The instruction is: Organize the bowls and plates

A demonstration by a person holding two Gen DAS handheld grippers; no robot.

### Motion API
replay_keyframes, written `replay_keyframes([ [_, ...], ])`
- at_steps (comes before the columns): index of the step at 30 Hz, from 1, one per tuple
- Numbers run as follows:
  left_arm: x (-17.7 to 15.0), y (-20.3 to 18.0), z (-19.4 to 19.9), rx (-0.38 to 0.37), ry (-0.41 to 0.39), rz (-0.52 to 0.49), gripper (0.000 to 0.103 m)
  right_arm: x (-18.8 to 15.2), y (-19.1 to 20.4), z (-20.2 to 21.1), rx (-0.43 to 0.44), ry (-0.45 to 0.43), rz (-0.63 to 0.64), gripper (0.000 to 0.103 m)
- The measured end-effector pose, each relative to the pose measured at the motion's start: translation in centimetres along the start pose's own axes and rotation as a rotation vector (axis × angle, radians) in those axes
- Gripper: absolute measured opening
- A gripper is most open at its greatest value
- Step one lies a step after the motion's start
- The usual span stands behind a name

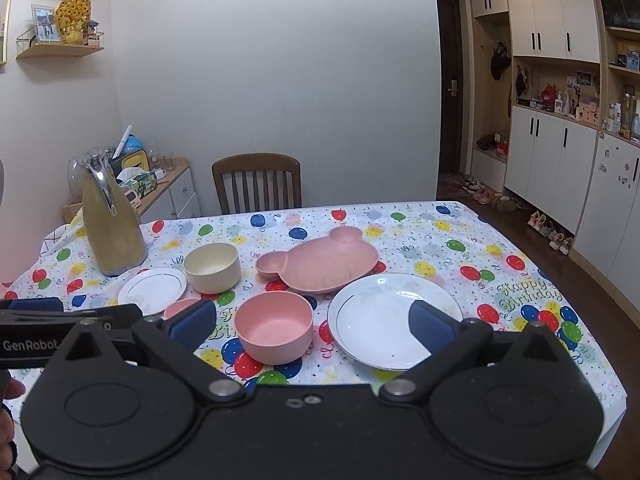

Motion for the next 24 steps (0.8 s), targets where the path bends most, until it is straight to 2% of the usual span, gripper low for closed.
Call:
replay_keyframes([
  [14, 2.2, -4.2, -5.2, 0.026, 0.008, 0.051, 0.103, 3.1, -4.7, -4.3, 0.045, 0.008, 0.050, 0.103],
  [24, 3.2, -7.7, -9.9, 0.049, 0.047, 0.075, 0.103, 4.3, -9.3, -8.9, 0.079, 0.062, 0.057, 0.103],
])
Point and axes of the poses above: each gripper's, at about its wrist camera, not at the fingertips, and z roughly against the way its jaws point, y to its left, x to its top, the point moved 4 cm from there along -z, roughly the way its jaws point, and after that the axes turned 5 degrees about -z, right-handed, at the moved point
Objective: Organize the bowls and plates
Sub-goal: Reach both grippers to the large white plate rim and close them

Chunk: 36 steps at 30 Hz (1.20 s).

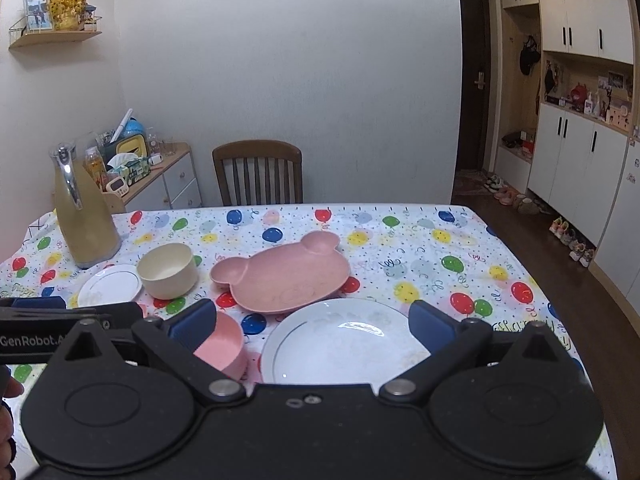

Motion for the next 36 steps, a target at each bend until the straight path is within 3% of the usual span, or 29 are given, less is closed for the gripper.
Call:
replay_keyframes([
  [5, -0.1, -1.7, -2.8, 0.008, 0.051, -0.006, 0.103, 0.0, -2.0, -2.6, -0.004, 0.050, 0.026, 0.102],
  [15, -0.9, -6.0, -8.8, -0.051, 0.153, -0.051, 0.102, 0.2, -6.1, -9.3, -0.049, 0.152, 0.125, 0.100],
  [21, -2.2, -7.1, -12.8, -0.040, 0.255, -0.035, 0.098, -0.3, -8.4, -14.2, -0.026, 0.267, 0.163, 0.095],
  [28, -3.5, -7.6, -15.3, -0.008, 0.330, -0.027, 0.088, -1.0, -9.8, -19.1, 0.022, 0.394, 0.221, 0.076],
  [36, -3.7, -7.6, -14.9, -0.009, 0.363, 0.032, 0.072, -0.8, -10.9, -22.1, 0.101, 0.508, 0.226, 0.058],
])
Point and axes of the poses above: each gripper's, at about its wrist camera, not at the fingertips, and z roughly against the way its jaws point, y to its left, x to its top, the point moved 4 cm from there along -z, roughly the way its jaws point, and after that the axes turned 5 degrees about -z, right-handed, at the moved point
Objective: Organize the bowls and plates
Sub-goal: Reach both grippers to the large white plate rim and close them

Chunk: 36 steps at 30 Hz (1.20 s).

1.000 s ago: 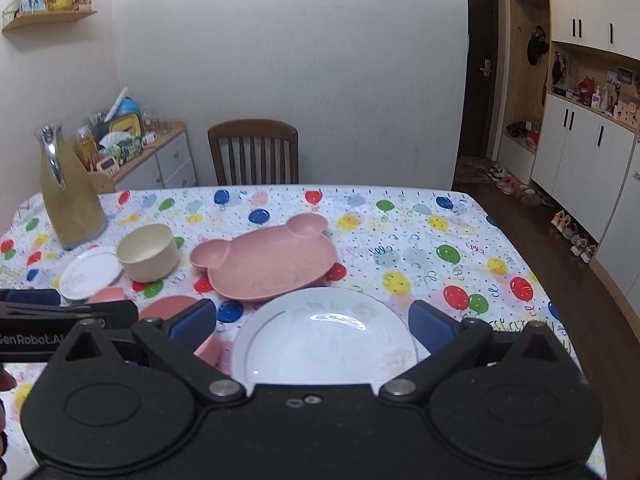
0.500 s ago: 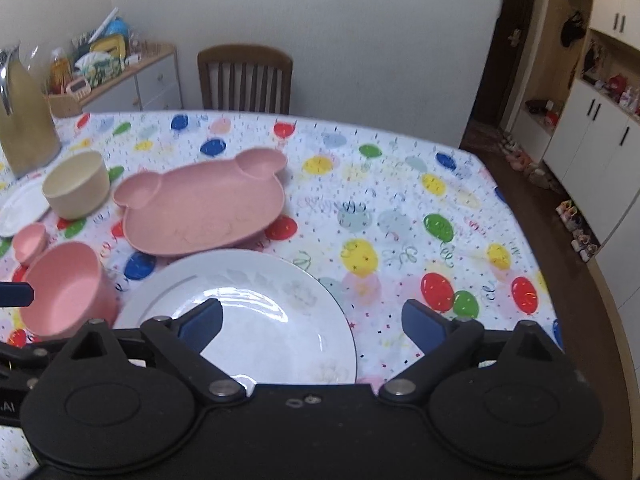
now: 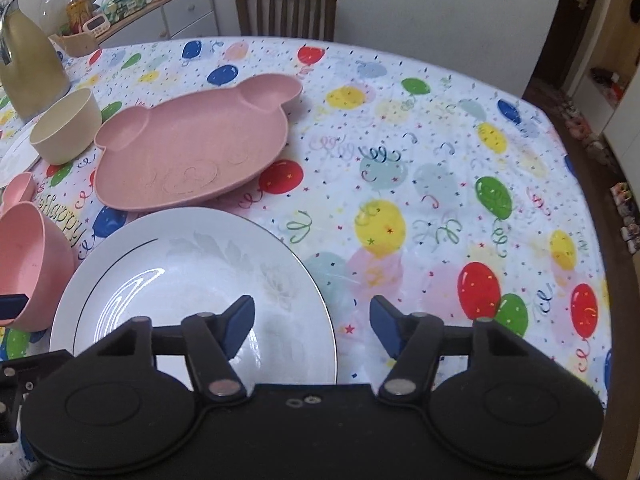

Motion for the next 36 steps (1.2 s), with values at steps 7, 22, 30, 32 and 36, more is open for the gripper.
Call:
replay_keyframes([
  [7, -0.2, 1.1, 2.6, -0.055, -0.007, 0.044, 0.064, 0.9, -0.8, -0.3, 0.032, 0.021, 0.030, 0.055],
  [22, -0.9, -1.1, 3.0, -0.150, 0.069, 0.005, 0.048, 1.1, -1.3, -1.1, 0.070, 0.062, 0.050, 0.045],
  [30, -2.1, -0.8, -0.8, -0.159, 0.173, 0.110, 0.048, 0.9, -1.2, -1.7, 0.102, 0.097, 0.051, 0.038],
  [32, -2.1, -0.8, -1.5, -0.147, 0.176, 0.133, 0.044, 1.0, -1.4, -1.9, 0.104, 0.104, 0.041, 0.035],
  [36, -2.3, -0.4, -2.7, -0.127, 0.189, 0.178, 0.031, 1.3, -1.7, -2.2, 0.142, 0.115, 0.002, 0.029],
])
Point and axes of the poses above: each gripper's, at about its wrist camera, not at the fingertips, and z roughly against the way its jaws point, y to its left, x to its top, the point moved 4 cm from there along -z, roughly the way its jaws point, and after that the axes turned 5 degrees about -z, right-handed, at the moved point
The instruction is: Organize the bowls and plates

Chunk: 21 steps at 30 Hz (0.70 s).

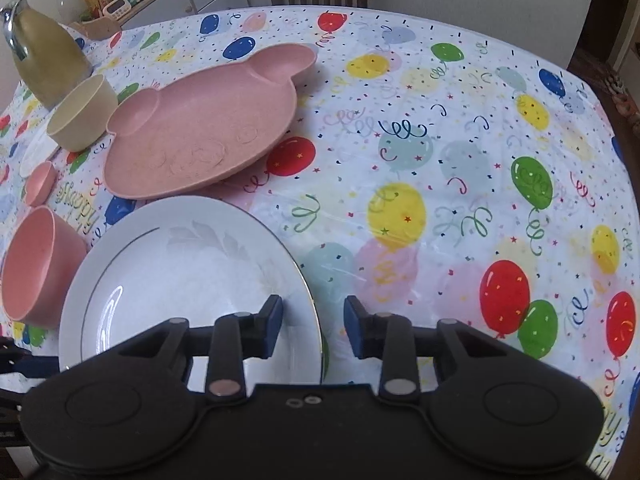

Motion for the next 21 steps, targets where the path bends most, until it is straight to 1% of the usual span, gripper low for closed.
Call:
replay_keyframes([
  [2, -0.1, 0.2, -0.1, 0.001, -0.008, 0.009, 0.029, 0.0, 0.1, 0.0, 0.019, 0.000, -0.012, 0.018],
  [5, 0.1, 0.4, -0.3, -0.008, -0.016, 0.023, 0.019, -0.1, 0.4, 0.2, 0.014, -0.004, -0.009, 0.017],
  [12, -0.2, 0.6, 0.0, -0.007, -0.026, -0.017, 0.018, -1.4, 0.5, 1.1, 0.003, -0.019, -0.015, 0.013],
  [15, -0.8, 0.8, 0.3, -0.021, -0.013, -0.043, 0.018, -2.7, 0.8, 1.7, 0.000, -0.020, -0.018, 0.012],
  [21, -2.9, 1.7, 1.9, -0.060, 0.004, -0.114, 0.018, -6.4, 1.9, 3.1, -0.010, -0.004, -0.072, 0.012],
])
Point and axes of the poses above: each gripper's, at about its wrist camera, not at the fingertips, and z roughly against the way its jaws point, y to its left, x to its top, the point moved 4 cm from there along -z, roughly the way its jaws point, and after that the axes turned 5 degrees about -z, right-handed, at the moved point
